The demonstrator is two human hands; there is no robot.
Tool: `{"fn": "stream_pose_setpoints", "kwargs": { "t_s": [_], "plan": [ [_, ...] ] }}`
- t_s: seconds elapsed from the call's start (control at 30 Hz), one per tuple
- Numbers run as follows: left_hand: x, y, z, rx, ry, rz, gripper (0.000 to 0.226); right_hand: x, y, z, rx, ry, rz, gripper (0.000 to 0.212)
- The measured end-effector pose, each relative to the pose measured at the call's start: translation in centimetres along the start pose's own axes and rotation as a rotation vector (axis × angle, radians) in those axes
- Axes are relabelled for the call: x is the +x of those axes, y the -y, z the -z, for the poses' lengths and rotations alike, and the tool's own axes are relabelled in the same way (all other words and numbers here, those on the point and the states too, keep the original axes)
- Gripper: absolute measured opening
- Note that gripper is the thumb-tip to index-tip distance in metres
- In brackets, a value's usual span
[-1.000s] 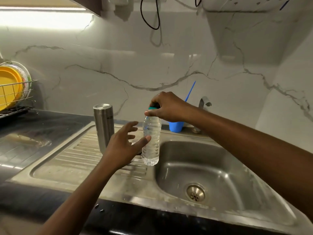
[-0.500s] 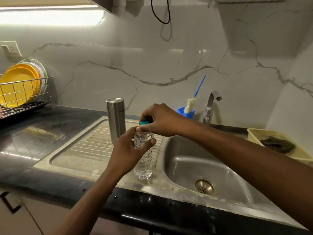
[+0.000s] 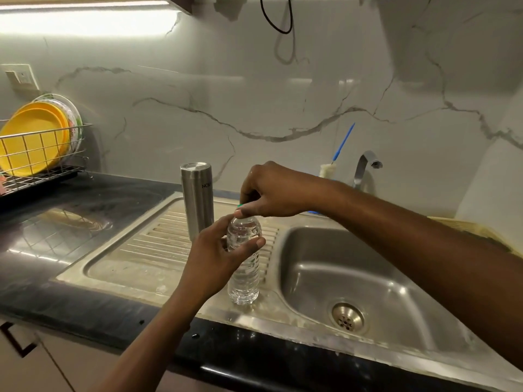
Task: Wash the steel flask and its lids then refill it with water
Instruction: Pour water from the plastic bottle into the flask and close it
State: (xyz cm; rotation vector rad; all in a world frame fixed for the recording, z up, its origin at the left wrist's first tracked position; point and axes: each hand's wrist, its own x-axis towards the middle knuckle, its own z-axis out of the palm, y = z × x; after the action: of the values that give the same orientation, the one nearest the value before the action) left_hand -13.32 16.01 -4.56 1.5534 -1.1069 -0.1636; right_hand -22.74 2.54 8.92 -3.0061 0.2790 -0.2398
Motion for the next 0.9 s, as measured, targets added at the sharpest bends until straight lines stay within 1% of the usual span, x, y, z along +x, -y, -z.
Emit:
{"fn": "stream_pose_setpoints", "kwargs": {
  "t_s": [0.1,0.2,0.4,0.57,0.63,0.73,0.8,0.9],
  "plan": [
    [-0.1,0.0,0.0,0.001,0.002,-0.01,0.045,-0.1,-0.4,1.3,-0.028,0.115,0.126,0.028],
    [-0.1,0.0,0.0,0.001,-0.002,-0.01,0.05,0.1,-0.6,1.9,-0.128,0.15,0.199,0.032],
    [0.0,0.2,0.0,-0.015,0.0,-0.015,0.047,-0.3,-0.5,1.4,-0.215,0.107,0.329,0.031],
    [0.0,0.3,0.0,-0.028,-0.006,-0.014,0.047,-0.8,-0.5,2.3,-0.18,0.031,0.361,0.028],
    [0.1,0.3,0.0,-0.043,-0.004,-0.014,0.046,-1.3,-1.0,3.1,-0.096,0.007,0.315,0.026],
    [0.1,0.4,-0.1,-0.048,-0.008,-0.022,0.047,-2.9,-2.3,3.3,0.054,0.005,0.183,0.026],
    [0.0,0.4,0.0,-0.05,-0.008,-0.025,0.047,-4.6,-3.4,1.3,0.166,-0.009,0.093,0.025],
    [0.0,0.5,-0.1,-0.044,-0.006,-0.039,0.046,-7.1,-4.4,-4.6,0.489,0.013,-0.04,0.023]
  ]
}}
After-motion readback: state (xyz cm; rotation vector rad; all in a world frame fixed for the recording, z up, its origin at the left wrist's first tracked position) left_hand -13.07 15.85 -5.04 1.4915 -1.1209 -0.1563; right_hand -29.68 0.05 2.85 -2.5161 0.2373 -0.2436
